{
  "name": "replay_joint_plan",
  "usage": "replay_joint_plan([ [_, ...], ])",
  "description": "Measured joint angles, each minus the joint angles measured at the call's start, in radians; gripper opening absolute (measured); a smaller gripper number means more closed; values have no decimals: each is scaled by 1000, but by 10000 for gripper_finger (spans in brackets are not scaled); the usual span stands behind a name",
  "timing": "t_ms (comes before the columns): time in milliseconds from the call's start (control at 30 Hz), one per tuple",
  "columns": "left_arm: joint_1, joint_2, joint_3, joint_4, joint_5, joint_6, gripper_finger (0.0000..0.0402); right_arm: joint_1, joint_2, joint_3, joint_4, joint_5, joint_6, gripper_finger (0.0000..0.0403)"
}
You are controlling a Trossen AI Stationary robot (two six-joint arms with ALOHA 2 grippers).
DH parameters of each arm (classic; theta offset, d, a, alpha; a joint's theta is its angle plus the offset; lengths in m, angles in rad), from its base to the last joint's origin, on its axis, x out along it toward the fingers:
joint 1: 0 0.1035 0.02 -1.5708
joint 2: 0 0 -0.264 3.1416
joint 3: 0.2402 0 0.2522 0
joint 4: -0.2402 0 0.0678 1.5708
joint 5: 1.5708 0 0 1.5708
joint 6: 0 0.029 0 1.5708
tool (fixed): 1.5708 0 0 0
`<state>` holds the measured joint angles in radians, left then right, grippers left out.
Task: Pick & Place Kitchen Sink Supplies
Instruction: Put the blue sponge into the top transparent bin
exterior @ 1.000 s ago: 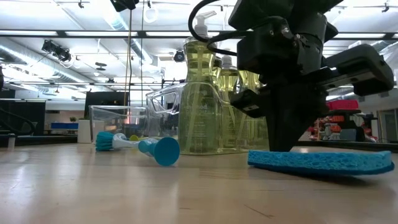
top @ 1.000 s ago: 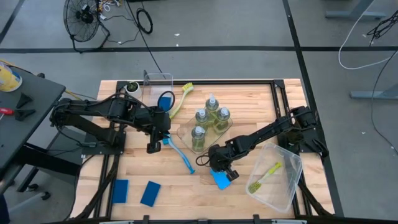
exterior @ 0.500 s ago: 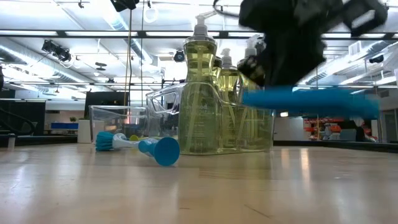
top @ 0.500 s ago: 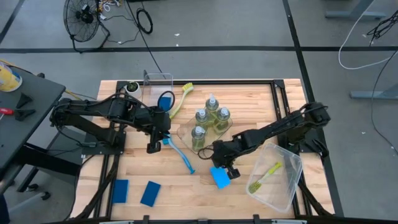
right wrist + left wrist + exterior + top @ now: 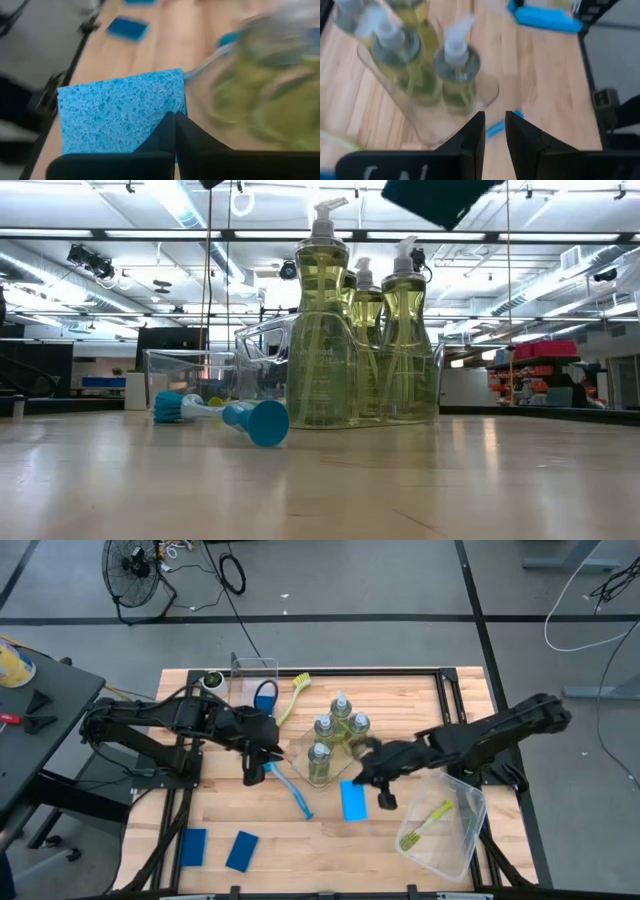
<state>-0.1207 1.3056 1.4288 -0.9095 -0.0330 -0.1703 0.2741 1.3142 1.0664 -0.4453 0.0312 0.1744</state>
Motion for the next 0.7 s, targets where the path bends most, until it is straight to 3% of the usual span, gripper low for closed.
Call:
replay_joint_plan([
  [400,52,-32,1,288,-60,2,78,-3,-163,0,72,467,52,0],
  [700,133,-56,1,556,-104,136,78,-71,-193,1,470,752,-148,0],
])
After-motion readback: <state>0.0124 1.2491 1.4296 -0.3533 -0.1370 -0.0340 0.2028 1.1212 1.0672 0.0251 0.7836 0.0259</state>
